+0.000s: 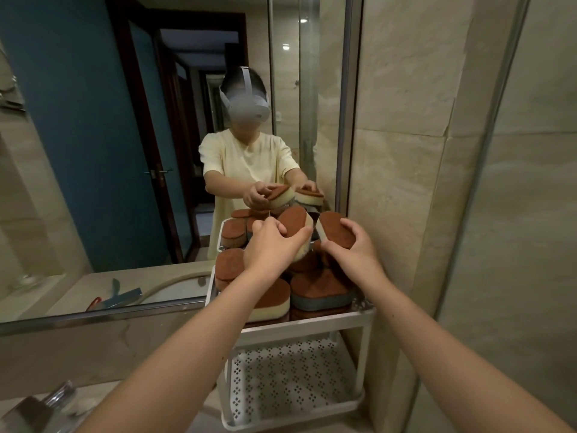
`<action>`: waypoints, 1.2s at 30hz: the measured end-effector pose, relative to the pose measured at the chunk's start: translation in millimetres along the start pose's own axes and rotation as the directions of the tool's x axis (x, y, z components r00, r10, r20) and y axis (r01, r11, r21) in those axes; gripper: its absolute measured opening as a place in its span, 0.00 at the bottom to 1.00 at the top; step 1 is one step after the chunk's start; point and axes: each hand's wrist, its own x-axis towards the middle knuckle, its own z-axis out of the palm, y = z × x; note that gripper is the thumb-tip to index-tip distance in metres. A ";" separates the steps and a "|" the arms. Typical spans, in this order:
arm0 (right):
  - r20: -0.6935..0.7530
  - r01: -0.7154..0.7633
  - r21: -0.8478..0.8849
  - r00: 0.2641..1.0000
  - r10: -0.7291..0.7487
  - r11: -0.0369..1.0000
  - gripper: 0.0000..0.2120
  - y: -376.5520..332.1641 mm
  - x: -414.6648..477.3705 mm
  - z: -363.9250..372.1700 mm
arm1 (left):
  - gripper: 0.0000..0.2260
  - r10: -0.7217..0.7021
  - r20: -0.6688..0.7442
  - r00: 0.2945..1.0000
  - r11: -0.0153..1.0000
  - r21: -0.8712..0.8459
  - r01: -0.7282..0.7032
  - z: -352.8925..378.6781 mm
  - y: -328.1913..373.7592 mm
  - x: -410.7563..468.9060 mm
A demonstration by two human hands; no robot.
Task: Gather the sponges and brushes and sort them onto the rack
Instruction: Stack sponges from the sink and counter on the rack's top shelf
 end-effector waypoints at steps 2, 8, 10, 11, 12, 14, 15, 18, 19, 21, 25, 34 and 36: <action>0.004 -0.016 -0.036 1.000 0.017 0.999 0.32 4.4 4.8 4.7 | 0.25 -0.003 0.005 1.000 0.996 0.085 0.002 4.1 0.2 4.4; -0.032 -0.007 -0.159 0.999 0.002 0.987 0.32 14.4 11.9 11.5 | 0.38 -0.098 0.071 0.993 0.968 0.237 0.079 17.4 5.7 15.2; -0.035 -0.010 -0.200 0.999 0.003 0.980 0.32 16.9 12.6 12.3 | 0.40 -0.118 0.071 0.990 0.961 0.260 0.096 20.7 6.6 16.8; -0.033 -0.009 -0.215 0.999 0.002 0.976 0.32 17.6 13.1 12.5 | 0.41 -0.124 0.071 0.990 0.957 0.271 0.100 22.3 7.1 17.2; -0.031 -0.009 -0.226 1.000 0.002 0.974 0.33 18.4 13.4 12.6 | 0.43 -0.129 0.072 0.989 0.954 0.280 0.104 23.8 7.6 17.3; -0.024 -0.007 -0.234 1.000 0.001 0.972 0.33 18.9 13.8 12.2 | 0.45 -0.132 0.070 0.989 0.953 0.283 0.108 26.6 7.8 16.7; -0.019 -0.003 -0.234 1.000 -0.001 0.972 0.32 19.1 14.0 11.7 | 0.45 -0.130 0.067 0.989 0.955 0.278 0.106 28.0 7.5 16.3; 0.021 0.010 -0.220 1.000 -0.005 0.976 0.32 18.3 14.1 11.3 | 0.36 -0.112 0.068 0.991 0.969 0.229 0.094 29.2 4.7 15.6; 0.041 0.012 -0.220 0.999 -0.003 0.975 0.32 18.1 14.0 11.5 | 0.31 -0.097 0.071 0.993 0.975 0.209 0.080 28.8 3.5 15.2; 0.064 0.007 -0.234 0.998 0.009 0.972 0.31 18.1 13.5 11.7 | 0.22 -0.070 0.075 0.995 0.983 0.176 0.056 26.7 1.4 13.7; 0.069 -0.025 -0.266 0.997 0.045 0.964 0.32 17.8 10.4 11.0 | 0.12 -0.087 0.126 0.988 0.992 0.106 0.073 22.2 -2.6 10.3; 0.056 0.020 -0.336 0.998 -0.001 0.942 0.32 1.2 -12.4 5.9 | 0.10 -0.078 0.101 0.992 0.997 0.010 0.077 -0.9 -5.7 -4.7; 0.012 0.070 -0.361 0.997 -0.071 0.930 0.29 -5.7 -24.3 6.1 | 0.08 -0.050 0.062 0.997 0.998 -0.038 0.052 -7.3 -9.0 -13.3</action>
